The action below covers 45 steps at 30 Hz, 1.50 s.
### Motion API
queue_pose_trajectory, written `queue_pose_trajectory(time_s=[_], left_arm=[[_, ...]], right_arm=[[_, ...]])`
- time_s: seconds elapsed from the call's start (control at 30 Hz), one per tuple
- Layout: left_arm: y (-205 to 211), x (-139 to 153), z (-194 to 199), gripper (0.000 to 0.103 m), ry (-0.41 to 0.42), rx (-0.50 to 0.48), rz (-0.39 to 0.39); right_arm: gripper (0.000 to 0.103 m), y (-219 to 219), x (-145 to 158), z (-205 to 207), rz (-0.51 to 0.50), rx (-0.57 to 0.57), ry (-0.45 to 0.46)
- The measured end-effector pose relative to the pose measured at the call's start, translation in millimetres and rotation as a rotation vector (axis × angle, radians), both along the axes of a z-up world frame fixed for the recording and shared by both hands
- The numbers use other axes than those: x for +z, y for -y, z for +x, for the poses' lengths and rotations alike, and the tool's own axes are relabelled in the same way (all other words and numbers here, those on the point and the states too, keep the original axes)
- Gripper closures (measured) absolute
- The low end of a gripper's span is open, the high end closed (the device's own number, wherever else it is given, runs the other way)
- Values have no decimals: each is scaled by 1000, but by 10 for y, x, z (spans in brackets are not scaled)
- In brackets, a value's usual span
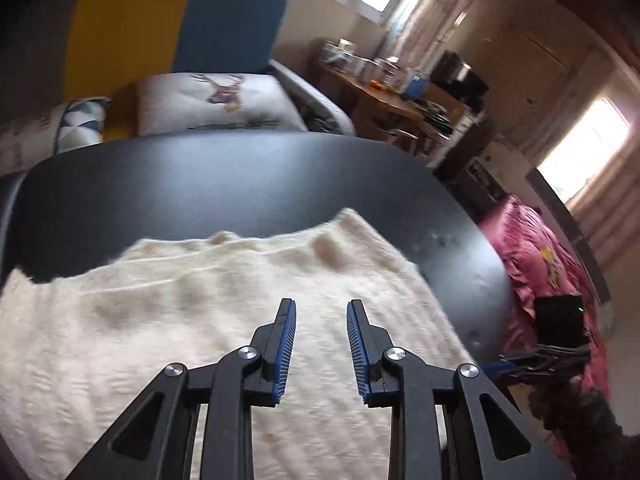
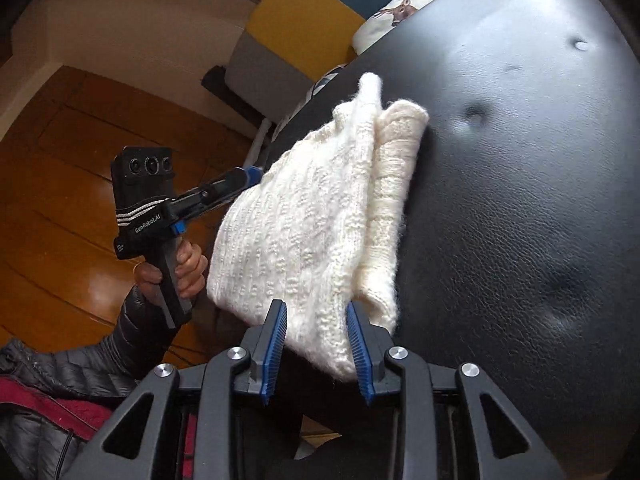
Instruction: Fold clothes
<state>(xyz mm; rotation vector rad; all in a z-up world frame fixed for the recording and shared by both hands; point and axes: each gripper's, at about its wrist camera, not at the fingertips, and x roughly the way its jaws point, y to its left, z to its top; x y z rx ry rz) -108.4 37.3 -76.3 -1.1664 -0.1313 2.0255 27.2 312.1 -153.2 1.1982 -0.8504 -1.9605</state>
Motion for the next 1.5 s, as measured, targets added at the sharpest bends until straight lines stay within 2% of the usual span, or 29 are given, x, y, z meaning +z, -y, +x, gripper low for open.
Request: queue_pose_trajectory(time_s=[0.07, 0.17, 0.23, 0.33, 0.43, 0.47, 0.5, 0.53, 0.57, 0.6, 0.67, 0.73, 0.8, 0.87, 0.9, 0.93, 0.97, 1.07, 1.13, 1.2, 1.27, 1.37, 1.4, 1.5], left_arm=[[-311, -36, 96, 74, 34, -94, 20], [-667, -152, 210, 74, 65, -184, 18], [-838, -223, 247, 74, 88, -224, 15], [-969, -261, 229, 74, 99, -253, 3], [-1055, -300, 189, 74, 123, -286, 8], [-1097, -325, 185, 74, 126, -297, 0], [-1151, -362, 188, 74, 125, -306, -16], [-1216, -420, 200, 73, 117, -317, -52], [-1276, -494, 216, 73, 104, -327, -87], [-1286, -541, 220, 73, 100, -322, -78], [-1242, -585, 169, 74, 144, -297, -27], [-1199, -655, 66, 87, 200, -255, 21], [-1175, -721, -23, 94, 256, -211, 70], [-1166, -758, -81, 95, 297, -176, 107], [-1170, -742, -74, 95, 293, -170, 107], [-1151, -710, -60, 95, 292, -159, 112], [-1114, -666, -49, 95, 295, -144, 124], [-925, -484, -1, 88, 266, -93, 166], [-724, -355, 49, 82, 212, -57, 180], [-497, -268, 109, 77, 149, -10, 162], [-262, -237, 159, 74, 113, 40, 153], [96, -381, 226, 70, 97, 130, 83], [170, -477, 249, 70, 117, 154, 63], [320, -708, 336, 72, 179, 187, 137]], right_arm=[[71, 70, -23, -95, -39, 61, 1], [70, 228, -144, -210, -16, 209, 84], [70, 312, -207, -239, 8, 320, 134], [70, 368, -193, -237, -54, 425, 149], [70, 533, -197, -290, -76, 449, 122], [70, 631, -224, -251, -49, 500, 125], [72, 701, -242, -155, 18, 564, 123], [78, 689, -241, -79, 44, 588, 104], [82, 617, -241, -49, 37, 579, 116], [85, 539, -267, -47, 45, 556, 135], [93, 424, -301, -40, 43, 505, 151], [93, 398, -296, 0, 43, 467, 145], [92, 368, -258, 58, 66, 428, 133], [91, 263, -198, 105, 97, 368, 147], [87, 187, -122, 130, 126, 326, 142], [79, 110, -43, 154, 156, 283, 135], [73, 21, 68, 173, 192, 235, 113], [73, -115, 462, 189, 275, 89, -5], [73, 0, 710, 145, 298, 33, -133], [73, 256, 846, 65, 343, 3, -237], [73, 454, 817, -128, 421, -34, -268], [73, 684, 423, -377, 569, -39, -115], [74, 667, 327, -388, 599, -42, -123], [75, 564, 243, -412, 622, -89, -122]])
